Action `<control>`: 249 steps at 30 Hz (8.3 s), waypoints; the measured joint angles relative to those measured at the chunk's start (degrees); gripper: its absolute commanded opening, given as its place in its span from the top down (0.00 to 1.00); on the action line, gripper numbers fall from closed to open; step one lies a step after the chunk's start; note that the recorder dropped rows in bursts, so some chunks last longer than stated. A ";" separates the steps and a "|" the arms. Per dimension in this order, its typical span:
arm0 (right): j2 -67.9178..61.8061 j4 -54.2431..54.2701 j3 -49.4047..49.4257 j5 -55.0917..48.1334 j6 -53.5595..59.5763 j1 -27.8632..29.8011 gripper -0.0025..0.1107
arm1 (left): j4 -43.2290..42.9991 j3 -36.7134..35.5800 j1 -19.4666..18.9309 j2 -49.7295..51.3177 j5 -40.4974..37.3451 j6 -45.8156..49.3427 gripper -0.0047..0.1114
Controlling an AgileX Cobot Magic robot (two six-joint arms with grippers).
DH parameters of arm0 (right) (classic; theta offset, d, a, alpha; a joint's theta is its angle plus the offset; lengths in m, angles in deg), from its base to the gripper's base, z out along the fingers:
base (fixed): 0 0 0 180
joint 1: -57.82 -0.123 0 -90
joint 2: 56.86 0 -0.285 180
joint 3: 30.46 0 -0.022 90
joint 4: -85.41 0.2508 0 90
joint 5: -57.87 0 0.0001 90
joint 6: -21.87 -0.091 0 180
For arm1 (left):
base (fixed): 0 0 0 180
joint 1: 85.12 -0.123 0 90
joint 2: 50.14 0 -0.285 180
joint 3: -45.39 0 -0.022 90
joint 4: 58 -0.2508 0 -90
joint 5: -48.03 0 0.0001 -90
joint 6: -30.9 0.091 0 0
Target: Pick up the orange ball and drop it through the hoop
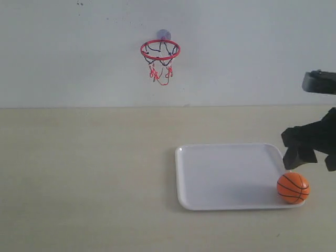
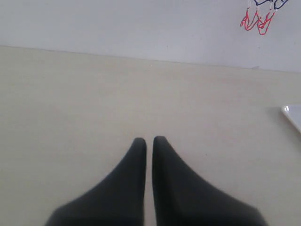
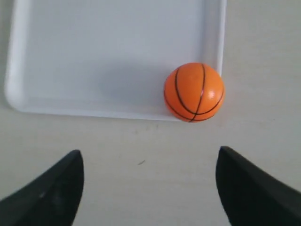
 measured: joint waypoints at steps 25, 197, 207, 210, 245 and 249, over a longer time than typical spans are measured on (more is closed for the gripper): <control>-20.22 -2.81 -0.78 15.43 -2.54 0.00 0.31 | 0.00 0.00 0.00 0.00 0.00 0.00 0.92; -32.28 25.08 -58.08 -24.92 20.24 0.63 0.98 | 0.00 0.00 0.00 0.00 0.00 0.00 0.92; -15.46 40.26 -18.86 -25.25 29.08 -0.95 0.98 | 0.00 0.00 0.00 0.00 0.00 0.00 0.92; -11.60 41.14 -9.37 -25.14 29.57 -2.78 0.98 | 0.00 0.00 0.00 0.00 0.00 0.00 0.92; 4.92 45.70 20.61 -17.65 28.58 -12.09 0.98 | 0.00 0.00 0.00 0.00 0.00 0.00 0.92; 11.42 49.03 23.20 -5.46 28.58 -12.09 0.98 | 0.00 0.00 0.00 0.00 0.00 0.00 0.92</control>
